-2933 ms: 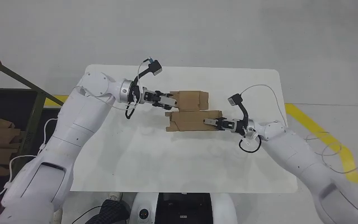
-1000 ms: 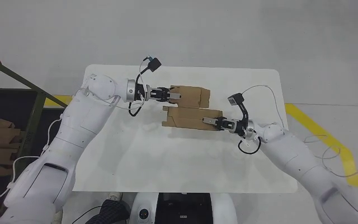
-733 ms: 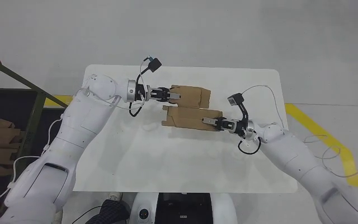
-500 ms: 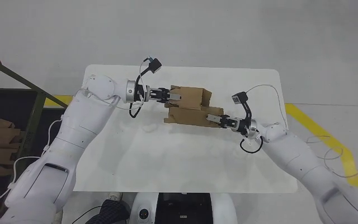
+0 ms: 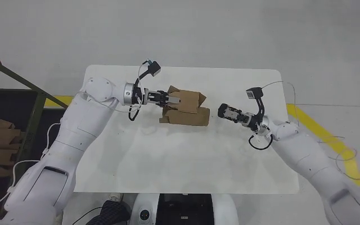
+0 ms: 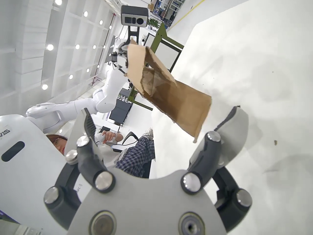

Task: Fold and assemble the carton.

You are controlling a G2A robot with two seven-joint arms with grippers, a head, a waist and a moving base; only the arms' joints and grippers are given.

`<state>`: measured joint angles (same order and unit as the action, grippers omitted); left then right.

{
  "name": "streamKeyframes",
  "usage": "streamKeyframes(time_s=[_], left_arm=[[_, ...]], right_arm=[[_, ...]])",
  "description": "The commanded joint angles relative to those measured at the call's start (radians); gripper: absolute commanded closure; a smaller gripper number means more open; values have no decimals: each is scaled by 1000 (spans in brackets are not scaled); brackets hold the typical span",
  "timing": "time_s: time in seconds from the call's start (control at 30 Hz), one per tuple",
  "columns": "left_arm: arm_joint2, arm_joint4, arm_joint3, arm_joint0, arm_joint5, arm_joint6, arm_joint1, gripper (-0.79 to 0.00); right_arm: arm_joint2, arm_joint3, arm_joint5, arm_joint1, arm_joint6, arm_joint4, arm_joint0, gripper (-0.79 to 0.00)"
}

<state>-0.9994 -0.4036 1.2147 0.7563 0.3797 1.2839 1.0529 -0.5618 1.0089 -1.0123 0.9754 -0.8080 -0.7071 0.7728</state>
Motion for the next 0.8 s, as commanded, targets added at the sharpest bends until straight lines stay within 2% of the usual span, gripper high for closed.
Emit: streamKeyframes(time_s=[0.0, 0.17, 0.3, 0.43, 0.53, 0.77], left_arm=[[2, 1, 0, 5, 3, 1, 0, 0], [16, 35, 3, 12, 15, -9, 3, 0], [21, 52, 8, 17, 25, -20, 4, 0], [25, 49, 14, 21, 28, -13, 5, 0], [28, 31, 22, 25, 29, 8, 6, 0], [28, -10, 22, 21, 21, 42, 7, 0]], right_arm=[[-1, 53, 0, -9, 0, 13, 4, -730], [16, 141, 0, -29, 0, 28, 0, -674], [42, 170, 0, -40, 0, 34, -13, -668], [75, 167, 1, -42, -1, 3, -29, -646], [99, 161, 16, -40, -16, -49, -44, -594], [141, 132, 34, -31, -34, -90, -76, -576]])
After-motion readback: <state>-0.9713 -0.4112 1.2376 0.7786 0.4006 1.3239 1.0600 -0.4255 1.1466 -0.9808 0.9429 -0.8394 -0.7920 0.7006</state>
